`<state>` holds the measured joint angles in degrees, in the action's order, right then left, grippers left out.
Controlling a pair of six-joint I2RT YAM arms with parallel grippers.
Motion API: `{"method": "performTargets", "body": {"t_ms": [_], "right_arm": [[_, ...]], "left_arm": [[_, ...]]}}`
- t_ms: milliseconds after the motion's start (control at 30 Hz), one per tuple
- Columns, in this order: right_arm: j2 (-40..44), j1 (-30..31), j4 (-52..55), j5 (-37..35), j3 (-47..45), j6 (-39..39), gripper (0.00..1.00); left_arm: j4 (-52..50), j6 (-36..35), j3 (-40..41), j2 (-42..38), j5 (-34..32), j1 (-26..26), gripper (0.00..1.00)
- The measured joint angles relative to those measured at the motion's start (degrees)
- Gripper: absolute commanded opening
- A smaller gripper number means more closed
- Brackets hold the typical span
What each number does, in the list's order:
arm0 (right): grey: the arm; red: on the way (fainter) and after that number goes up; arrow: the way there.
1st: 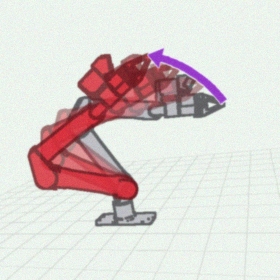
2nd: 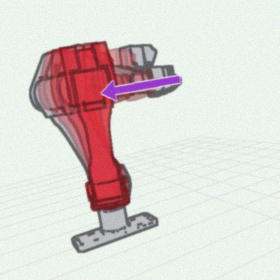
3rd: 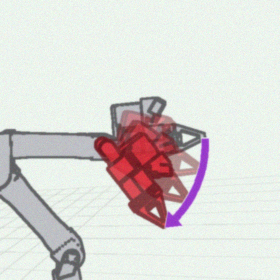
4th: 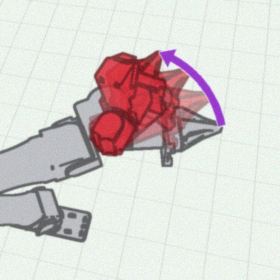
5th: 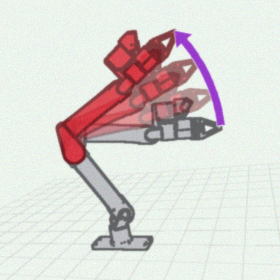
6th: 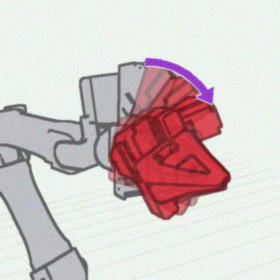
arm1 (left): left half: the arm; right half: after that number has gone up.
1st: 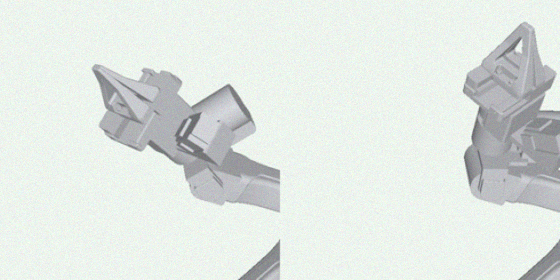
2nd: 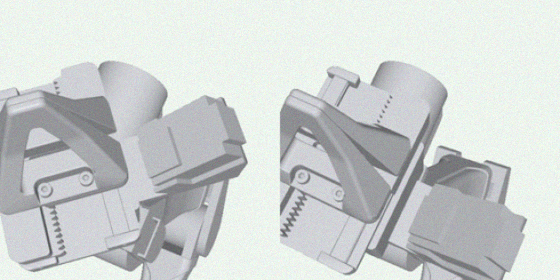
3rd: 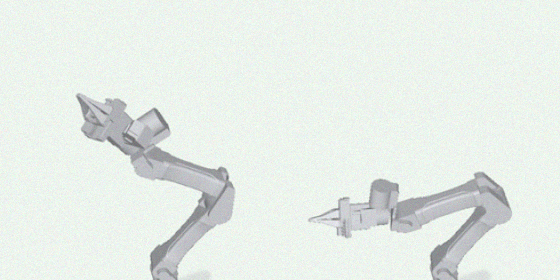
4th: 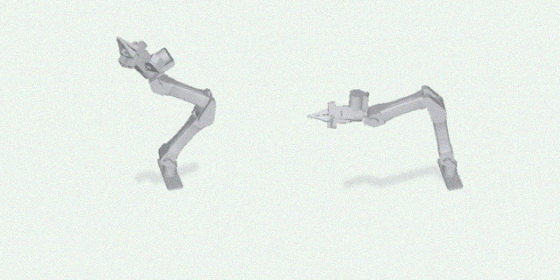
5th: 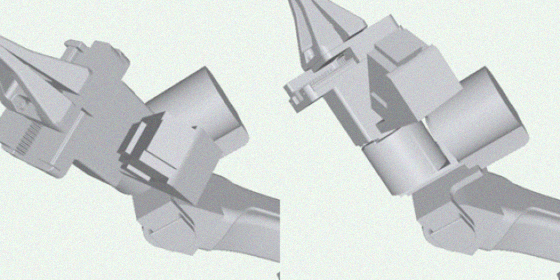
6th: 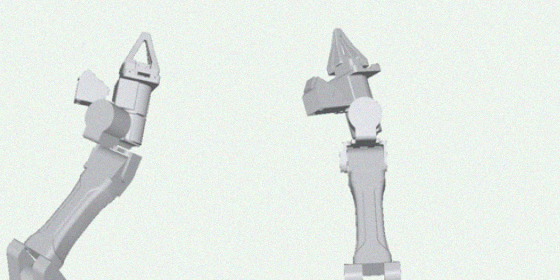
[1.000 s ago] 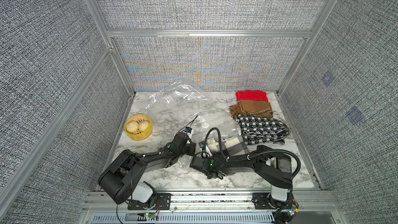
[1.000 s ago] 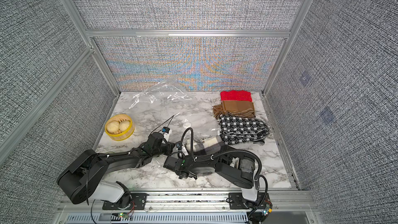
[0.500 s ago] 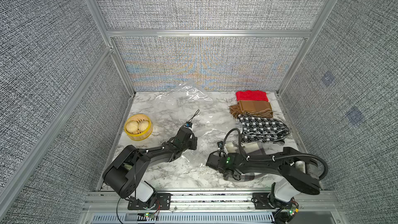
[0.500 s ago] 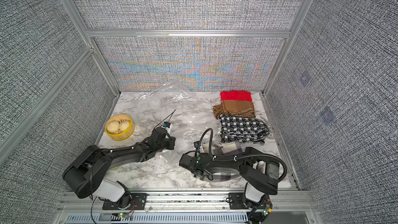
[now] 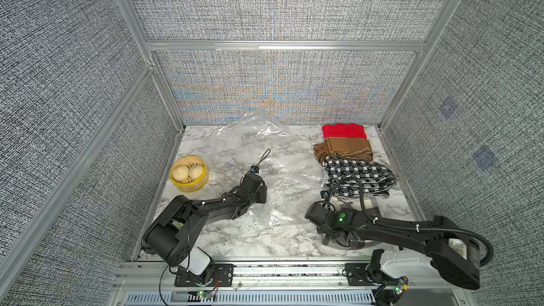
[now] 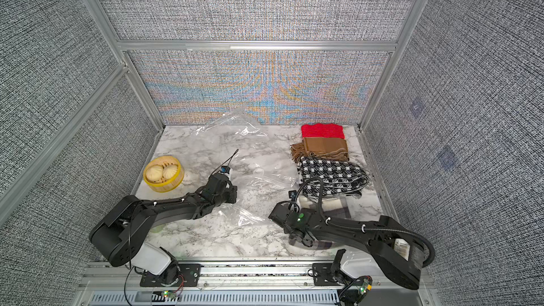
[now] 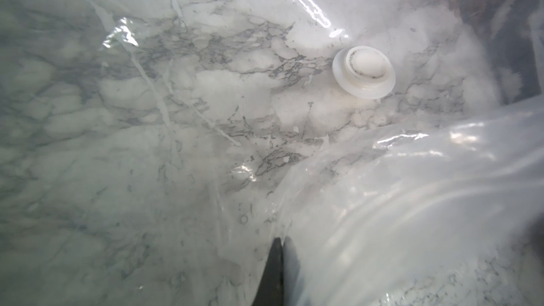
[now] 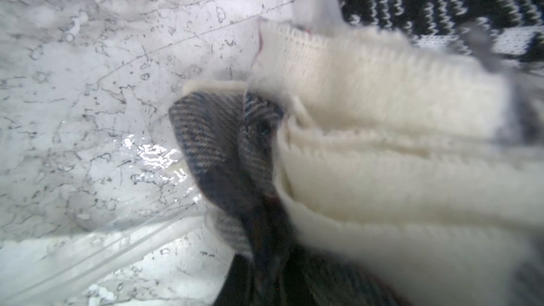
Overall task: Take the scarf out of the vacuum bag
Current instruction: Take out the scarf from the vacuum bag.
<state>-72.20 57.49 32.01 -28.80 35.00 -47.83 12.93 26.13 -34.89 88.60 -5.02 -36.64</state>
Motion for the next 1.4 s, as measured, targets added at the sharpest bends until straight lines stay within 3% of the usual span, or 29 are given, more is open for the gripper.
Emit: {"method": "performTargets", "body": {"t_ms": [233,433,700,1000,1033,1067,1133,1267,1333,1400], "right_arm": [[9.0,-7.7,-4.4,4.8,-6.1,4.4,0.00],[11.5,-11.5,-5.3,5.8,-7.4,6.8,0.00],[10.5,-13.8,-6.8,5.8,-7.4,7.8,0.00],[-0.3,-13.6,-8.5,3.6,-3.7,8.7,0.00],[-1.2,-13.4,-9.5,3.7,-4.0,8.7,0.20],[-1.6,-13.3,-10.2,3.9,-4.2,8.7,0.33],[-1.5,-13.3,-11.4,5.5,-4.5,8.8,0.52],[3.1,-13.2,-11.4,10.5,-4.7,9.0,0.58],[6.1,-13.2,-10.2,12.9,-4.2,8.5,0.77],[8.2,-13.2,-8.9,14.5,-3.2,8.7,0.77]], "left_arm": [[-1.3,-0.3,-2.4,0.2,-0.6,2.6,0.00],[-2.5,-0.7,-3.6,-0.9,-0.6,5.1,0.00],[-4.4,-1.9,-6.4,-2.1,-1.3,6.4,0.00],[-5.1,-1.9,-4.0,-5.0,2.2,6.4,0.00],[-5.1,-1.8,-3.3,-5.7,2.4,6.4,0.00],[-5.1,-1.8,-2.8,-6.2,2.8,6.4,0.00],[-5.0,-1.7,-2.1,-7.0,3.9,6.4,0.00],[-4.7,-1.7,-1.6,-7.2,6.7,6.4,0.00],[-4.6,-1.7,-1.4,-7.5,7.4,6.4,0.00],[-4.4,-1.7,-1.2,-7.8,8.0,6.4,0.00]]}}
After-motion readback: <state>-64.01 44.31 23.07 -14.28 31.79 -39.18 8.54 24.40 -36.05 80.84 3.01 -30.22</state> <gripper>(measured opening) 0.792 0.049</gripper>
